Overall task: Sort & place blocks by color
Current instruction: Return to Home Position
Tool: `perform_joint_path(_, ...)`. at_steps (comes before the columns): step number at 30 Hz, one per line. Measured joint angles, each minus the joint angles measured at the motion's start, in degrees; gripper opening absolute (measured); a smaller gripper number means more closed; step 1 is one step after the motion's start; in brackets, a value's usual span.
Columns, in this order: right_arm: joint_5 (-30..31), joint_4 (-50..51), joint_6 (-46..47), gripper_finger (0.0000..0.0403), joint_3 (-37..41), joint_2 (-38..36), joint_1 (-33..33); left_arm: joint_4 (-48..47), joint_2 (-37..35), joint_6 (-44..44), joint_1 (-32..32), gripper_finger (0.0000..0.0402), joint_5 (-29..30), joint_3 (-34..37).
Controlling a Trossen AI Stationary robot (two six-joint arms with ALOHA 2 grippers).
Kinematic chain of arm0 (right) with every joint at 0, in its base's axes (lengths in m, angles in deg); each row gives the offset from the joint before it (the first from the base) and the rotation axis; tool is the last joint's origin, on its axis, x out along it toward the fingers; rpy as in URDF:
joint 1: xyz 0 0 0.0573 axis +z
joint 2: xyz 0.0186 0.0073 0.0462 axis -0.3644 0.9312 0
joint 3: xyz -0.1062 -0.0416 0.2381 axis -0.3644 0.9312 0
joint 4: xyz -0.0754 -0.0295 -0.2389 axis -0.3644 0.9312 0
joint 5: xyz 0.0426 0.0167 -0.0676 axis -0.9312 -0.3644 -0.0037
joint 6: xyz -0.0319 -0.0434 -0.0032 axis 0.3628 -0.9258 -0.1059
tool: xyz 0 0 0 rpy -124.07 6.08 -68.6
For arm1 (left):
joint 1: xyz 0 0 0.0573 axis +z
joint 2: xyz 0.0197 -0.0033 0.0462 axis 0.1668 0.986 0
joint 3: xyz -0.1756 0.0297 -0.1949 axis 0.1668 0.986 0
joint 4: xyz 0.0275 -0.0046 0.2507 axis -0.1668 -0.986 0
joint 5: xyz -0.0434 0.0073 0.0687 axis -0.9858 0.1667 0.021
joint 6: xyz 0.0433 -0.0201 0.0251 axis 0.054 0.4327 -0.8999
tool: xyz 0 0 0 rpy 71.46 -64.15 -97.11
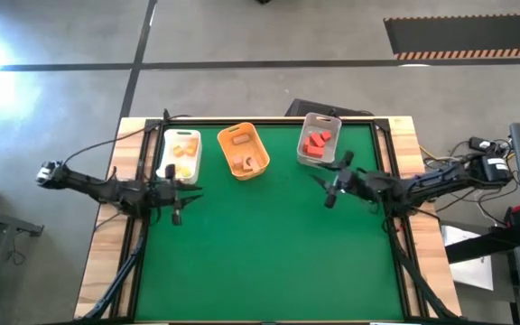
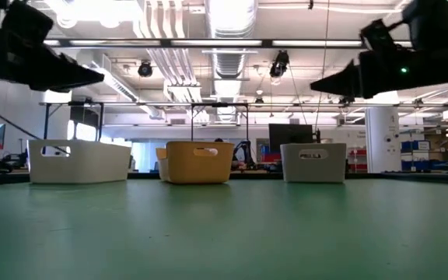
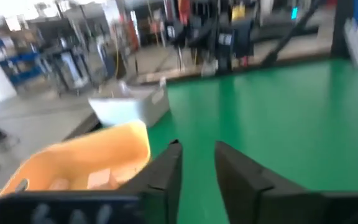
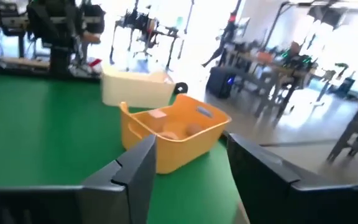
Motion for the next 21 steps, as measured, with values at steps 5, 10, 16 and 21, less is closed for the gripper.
perform_joint_path(5, 0.2, -4.0, -1.5, 0.0162, 6.9, -7.1, -0.8, 0.5, -11.1, -0.6, 0.0, 0.0021, -1.3, 3.9)
perform_joint_path(10, 0.6, 3.9, -2.1, 0.0138, 7.5, -15.8, -1.0, 1.7, -12.2, -3.8, 0.0, 0.0006, -2.3, 3.9)
perform_joint_path(16, -1.8, 10.9, -2.1, 0.0110, 7.5, -24.8, -1.0, 1.3, -11.1, -0.8, 0.0, 0.0008, -2.3, 4.0)
perform_joint_path(21, -5.7, 18.6, -2.4, 0.0088, 7.5, -31.7, -0.9, 1.4, -11.1, -0.9, 0.0, 0.0008, -2.3, 4.1)
